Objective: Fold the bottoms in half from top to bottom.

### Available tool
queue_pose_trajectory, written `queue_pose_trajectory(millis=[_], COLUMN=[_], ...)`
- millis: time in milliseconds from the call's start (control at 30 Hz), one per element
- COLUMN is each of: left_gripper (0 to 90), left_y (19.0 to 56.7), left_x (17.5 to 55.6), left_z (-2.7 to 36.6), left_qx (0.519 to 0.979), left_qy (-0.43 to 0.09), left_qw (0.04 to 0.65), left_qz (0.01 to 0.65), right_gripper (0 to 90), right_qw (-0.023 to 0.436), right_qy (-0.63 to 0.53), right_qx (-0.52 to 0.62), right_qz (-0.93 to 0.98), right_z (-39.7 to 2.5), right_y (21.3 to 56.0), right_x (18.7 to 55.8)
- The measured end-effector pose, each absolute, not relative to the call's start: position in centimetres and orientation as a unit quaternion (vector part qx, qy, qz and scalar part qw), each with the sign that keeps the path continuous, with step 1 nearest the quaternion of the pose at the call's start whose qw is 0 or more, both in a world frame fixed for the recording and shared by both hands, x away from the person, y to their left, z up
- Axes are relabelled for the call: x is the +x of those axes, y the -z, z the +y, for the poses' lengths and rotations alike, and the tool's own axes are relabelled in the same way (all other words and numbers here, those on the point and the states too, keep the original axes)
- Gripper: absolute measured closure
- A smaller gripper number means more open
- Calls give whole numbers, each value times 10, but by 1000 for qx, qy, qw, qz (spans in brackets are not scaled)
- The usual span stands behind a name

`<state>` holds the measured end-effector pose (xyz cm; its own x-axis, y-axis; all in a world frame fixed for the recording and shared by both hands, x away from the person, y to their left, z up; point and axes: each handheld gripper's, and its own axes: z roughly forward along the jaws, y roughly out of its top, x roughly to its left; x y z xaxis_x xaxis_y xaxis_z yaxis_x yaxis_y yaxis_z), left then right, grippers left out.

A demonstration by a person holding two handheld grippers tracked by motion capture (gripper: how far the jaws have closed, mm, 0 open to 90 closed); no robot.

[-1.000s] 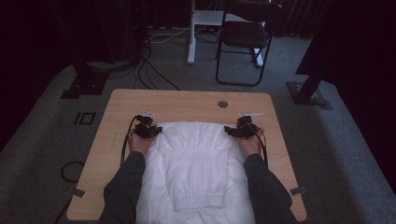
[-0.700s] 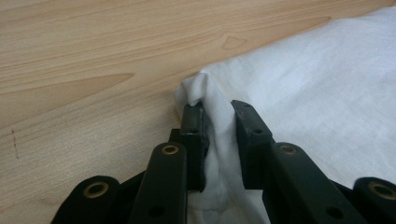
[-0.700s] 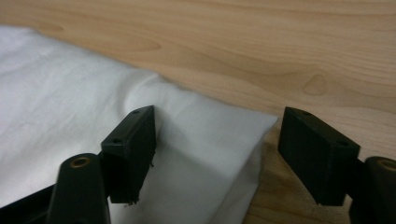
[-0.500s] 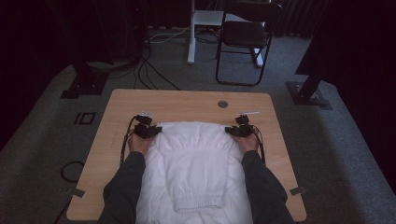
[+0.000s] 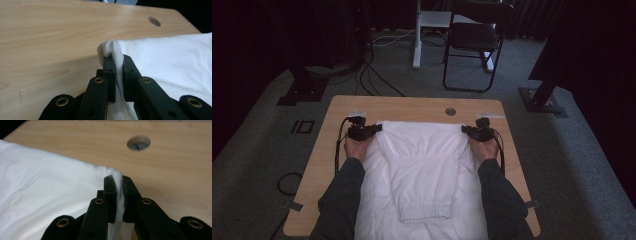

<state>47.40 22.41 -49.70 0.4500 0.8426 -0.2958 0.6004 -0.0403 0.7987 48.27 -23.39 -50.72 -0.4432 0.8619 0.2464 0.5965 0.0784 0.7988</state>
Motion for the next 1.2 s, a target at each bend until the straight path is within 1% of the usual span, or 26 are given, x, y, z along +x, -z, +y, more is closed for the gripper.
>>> queue_pose_trajectory(millis=[33, 67, 100, 133, 233, 267, 300, 333, 433, 467, 500, 533, 567, 600, 633, 767, 900, 1000, 1100, 1133, 1167, 1200], left_gripper=[850, 850, 850, 850, 850, 850, 850, 851, 851, 850, 850, 850, 850, 850, 850, 850, 848, 844, 841, 837, 837, 837], left_y=[497, 493, 488, 483, 481, 480, 479, 478, 472, 470, 468, 466, 465, 464, 463, 464, 475, 495, 516, 526, 526, 532], left_x=[474, 474, 473, 470, 467, 463, 460, 456, 442, 436, 432, 425, 419, 415, 408, 381, 350, 325, 309, 302, 302, 300], left_z=[224, 224, 225, 225, 225, 225, 226, 228, 235, 236, 238, 239, 240, 242, 244, 247, 248, 249, 244, 238, 238, 234], left_qx=[710, 705, 700, 688, 689, 689, 691, 691, 685, 686, 689, 692, 694, 695, 693, 699, 718, 734, 764, 786, 786, 796], left_qy=[-129, -128, -128, -125, -123, -122, -123, -124, -120, -120, -121, -122, -123, -121, -115, -107, -103, -76, -57, -59, -59, -57], left_qw=[471, 480, 489, 508, 509, 511, 512, 515, 537, 542, 543, 545, 547, 549, 557, 567, 553, 534, 492, 458, 458, 442], left_qz=[508, 506, 504, 502, 501, 499, 496, 491, 477, 471, 465, 457, 452, 448, 443, 421, 409, 412, 413, 411, 411, 410], right_gripper=[845, 844, 844, 844, 843, 843, 843, 842, 842, 843, 843, 843, 843, 843, 843, 842, 842, 841, 839, 838, 838, 837], right_qw=[147, 160, 160, 171, 173, 185, 185, 186, 187, 185, 185, 190, 190, 192, 192, 191, 177, 158, 137, 124, 124, 117], right_qy=[-452, -467, -467, -480, -485, -478, -478, -486, -496, -510, -510, -516, -516, -518, -518, -523, -521, -512, -492, -472, -472, -465], right_qx=[507, 500, 500, 496, 489, 471, 471, 459, 449, 431, 431, 411, 411, 397, 397, 375, 367, 364, 369, 373, 373, 376], right_qz=[719, 712, 712, 703, 704, 718, 718, 720, 719, 721, 721, 727, 727, 733, 733, 741, 750, 762, 777, 789, 789, 793], right_z=[-234, -236, -236, -238, -237, -234, -234, -236, -239, -243, -243, -245, -245, -248, -248, -254, -258, -259, -259, -257, -257, -256], right_y=[507, 499, 499, 490, 486, 483, 483, 480, 476, 471, 471, 467, 467, 465, 465, 466, 474, 488, 506, 520, 520, 525], right_x=[483, 481, 481, 479, 476, 470, 470, 462, 454, 440, 440, 426, 426, 414, 414, 384, 361, 342, 328, 321, 321, 319])
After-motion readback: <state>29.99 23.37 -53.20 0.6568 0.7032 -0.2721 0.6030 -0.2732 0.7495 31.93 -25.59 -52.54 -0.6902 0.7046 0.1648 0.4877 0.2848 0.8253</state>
